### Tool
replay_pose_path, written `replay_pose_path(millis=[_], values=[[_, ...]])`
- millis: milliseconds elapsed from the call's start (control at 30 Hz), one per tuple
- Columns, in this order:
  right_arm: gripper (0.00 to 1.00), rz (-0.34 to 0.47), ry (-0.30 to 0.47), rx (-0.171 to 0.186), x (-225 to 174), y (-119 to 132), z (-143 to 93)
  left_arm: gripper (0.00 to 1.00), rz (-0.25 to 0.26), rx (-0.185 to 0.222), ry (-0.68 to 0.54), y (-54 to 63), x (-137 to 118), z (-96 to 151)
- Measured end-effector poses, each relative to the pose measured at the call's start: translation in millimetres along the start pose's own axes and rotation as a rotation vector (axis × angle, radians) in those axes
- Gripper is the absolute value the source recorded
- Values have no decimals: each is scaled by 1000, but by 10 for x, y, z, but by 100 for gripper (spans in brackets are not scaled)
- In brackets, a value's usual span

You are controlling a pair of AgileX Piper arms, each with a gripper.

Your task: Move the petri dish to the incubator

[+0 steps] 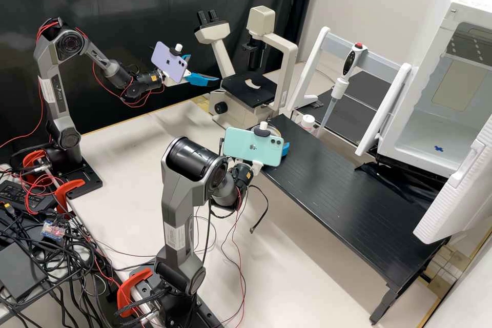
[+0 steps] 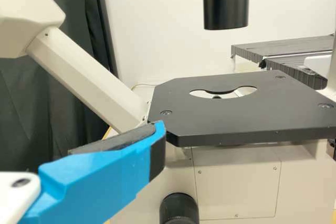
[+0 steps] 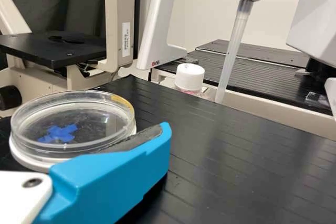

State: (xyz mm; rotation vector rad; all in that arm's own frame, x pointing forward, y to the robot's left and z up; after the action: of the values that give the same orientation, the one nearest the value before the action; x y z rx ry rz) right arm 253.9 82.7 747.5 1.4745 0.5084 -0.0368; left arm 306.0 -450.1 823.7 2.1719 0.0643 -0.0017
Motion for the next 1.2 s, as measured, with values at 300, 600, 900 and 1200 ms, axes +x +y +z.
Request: replay_pose_path(millis=[300,600,900,1200], values=[[0,-14,8,26,8,13,46,100,0,0,0,0,0,0],[0,-16,16,62,18,29,43,100,0,0,0,0,0,0],[0,-39,35,72,49,24,21,100,0,0,0,0,0,0],[0,-46,26,75,53,13,33,100,0,0,0,0,0,0]])
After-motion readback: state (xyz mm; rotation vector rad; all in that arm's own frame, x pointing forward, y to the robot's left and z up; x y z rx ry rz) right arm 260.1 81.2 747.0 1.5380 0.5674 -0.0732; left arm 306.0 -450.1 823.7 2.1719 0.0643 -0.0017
